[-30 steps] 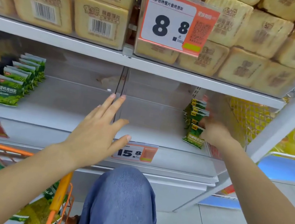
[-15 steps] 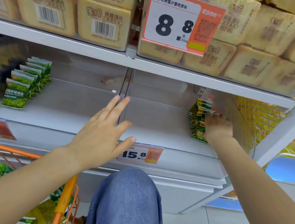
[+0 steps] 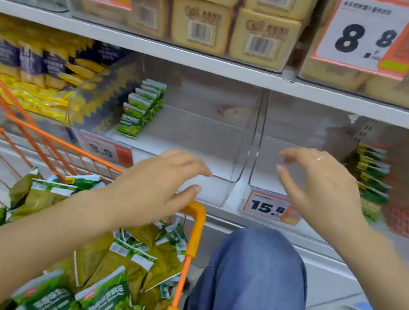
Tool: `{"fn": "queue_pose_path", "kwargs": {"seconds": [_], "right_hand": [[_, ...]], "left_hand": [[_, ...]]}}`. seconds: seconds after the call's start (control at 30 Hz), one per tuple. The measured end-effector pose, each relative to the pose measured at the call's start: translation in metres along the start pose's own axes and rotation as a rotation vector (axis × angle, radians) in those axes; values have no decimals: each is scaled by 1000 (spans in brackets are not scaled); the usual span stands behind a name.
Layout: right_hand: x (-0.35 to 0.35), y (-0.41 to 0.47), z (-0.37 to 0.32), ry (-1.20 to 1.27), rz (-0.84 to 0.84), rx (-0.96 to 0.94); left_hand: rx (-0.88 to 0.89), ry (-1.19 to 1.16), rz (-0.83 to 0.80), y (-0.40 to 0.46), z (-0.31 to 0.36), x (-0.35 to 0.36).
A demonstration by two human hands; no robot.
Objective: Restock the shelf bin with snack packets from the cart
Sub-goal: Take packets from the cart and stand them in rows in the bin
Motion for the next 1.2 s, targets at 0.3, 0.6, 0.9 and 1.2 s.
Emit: {"fn": "queue_pose_path", "kwargs": {"seconds": [0.3,0.6,0.9,1.2], "right_hand": [[56,-41,-133,443,-170,-271],[74,-50,-164,569,-471,-156],[79,-35,-178,835,-694,87],[80,58,-176,971,-267,250]], "left_hand": [[-68,-126,-604,-94,-12,19],[-48,-245,-745,-125,-10,14],[-468,-785,-158,-111,-38,-23],[-512,-355,159,-85,-101,-64]]}}
Point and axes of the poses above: each hand's wrist, its own y-axis towards the middle knuckle, its own x-axis out of the palm, z = x × y, the point moved 5 cm from there along y, towards the middle knuckle, and after that the axes turned 8 degrees about y, right-handed, at the moved point
